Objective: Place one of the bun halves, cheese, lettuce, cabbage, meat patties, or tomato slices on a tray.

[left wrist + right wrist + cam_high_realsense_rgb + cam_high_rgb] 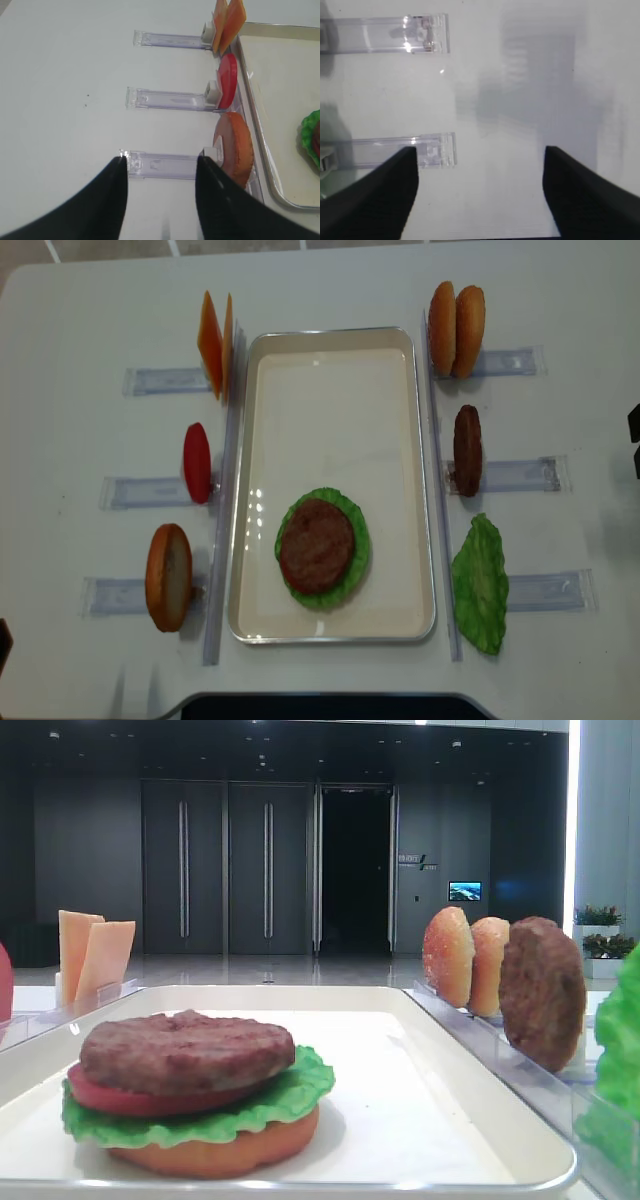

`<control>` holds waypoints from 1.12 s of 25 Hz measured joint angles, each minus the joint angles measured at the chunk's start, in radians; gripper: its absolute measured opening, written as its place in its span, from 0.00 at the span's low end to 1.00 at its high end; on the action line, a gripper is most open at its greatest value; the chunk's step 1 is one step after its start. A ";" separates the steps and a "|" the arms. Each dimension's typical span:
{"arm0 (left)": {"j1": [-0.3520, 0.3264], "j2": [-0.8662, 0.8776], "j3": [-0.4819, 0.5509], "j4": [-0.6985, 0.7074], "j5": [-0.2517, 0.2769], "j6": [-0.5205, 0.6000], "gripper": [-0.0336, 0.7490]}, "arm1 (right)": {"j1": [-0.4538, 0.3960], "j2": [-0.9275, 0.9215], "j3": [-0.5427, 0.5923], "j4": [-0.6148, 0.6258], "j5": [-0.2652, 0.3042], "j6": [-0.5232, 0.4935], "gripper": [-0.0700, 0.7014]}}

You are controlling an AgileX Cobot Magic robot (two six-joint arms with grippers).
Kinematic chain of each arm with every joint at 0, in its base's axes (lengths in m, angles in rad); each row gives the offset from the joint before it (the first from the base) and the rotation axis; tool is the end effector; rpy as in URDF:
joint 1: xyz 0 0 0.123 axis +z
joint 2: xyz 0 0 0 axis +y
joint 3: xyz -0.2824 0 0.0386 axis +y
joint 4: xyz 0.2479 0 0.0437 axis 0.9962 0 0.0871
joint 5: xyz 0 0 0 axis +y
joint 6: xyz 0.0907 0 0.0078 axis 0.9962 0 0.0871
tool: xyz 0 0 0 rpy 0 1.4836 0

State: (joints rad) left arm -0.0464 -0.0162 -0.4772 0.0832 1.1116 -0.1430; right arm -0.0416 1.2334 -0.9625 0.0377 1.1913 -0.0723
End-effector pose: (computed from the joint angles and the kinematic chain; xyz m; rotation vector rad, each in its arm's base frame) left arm -0.0068 0.0071 0.2669 -0.1074 2.0961 -0.0136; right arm 0.2110 -0.0056 0.2888 -0.0297 2.9437 0.0370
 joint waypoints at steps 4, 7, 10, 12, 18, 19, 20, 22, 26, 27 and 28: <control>0.000 0.000 0.000 0.000 0.000 0.000 0.48 | 0.000 -0.125 0.049 0.000 0.020 0.005 0.77; 0.000 0.000 0.000 0.000 0.000 0.000 0.48 | 0.000 -0.239 0.097 0.000 0.029 0.006 0.77; 0.000 0.000 0.000 0.000 0.000 0.000 0.48 | 0.000 -0.364 0.145 0.000 0.030 0.006 0.77; 0.000 0.000 0.000 0.000 0.000 0.000 0.48 | 0.000 -0.482 0.181 0.000 0.030 0.006 0.77; 0.000 0.000 0.000 0.000 0.000 0.000 0.48 | 0.000 -0.705 0.294 -0.001 0.033 0.006 0.77; 0.000 0.000 0.000 0.000 0.000 0.000 0.48 | 0.000 -0.742 0.314 -0.001 0.033 0.006 0.77; 0.000 0.000 0.000 0.000 0.000 0.000 0.48 | 0.000 -0.771 0.334 -0.001 0.033 0.006 0.77; 0.000 0.000 0.000 0.000 0.000 0.000 0.48 | 0.000 -0.839 0.365 -0.001 0.034 0.006 0.77; 0.000 0.000 0.000 0.000 0.000 0.000 0.48 | 0.000 -0.962 0.421 -0.001 0.007 0.006 0.77; 0.000 0.000 0.000 0.000 0.000 0.000 0.48 | 0.000 -0.987 0.434 -0.001 -0.005 0.006 0.77; 0.000 0.000 0.000 0.000 0.000 0.000 0.48 | 0.000 -1.015 0.447 -0.001 -0.017 0.006 0.77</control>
State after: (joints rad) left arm -0.0464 -0.0162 -0.4772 0.0832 1.1116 -0.1430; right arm -0.0416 0.2184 -0.5153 0.0369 1.1745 -0.0662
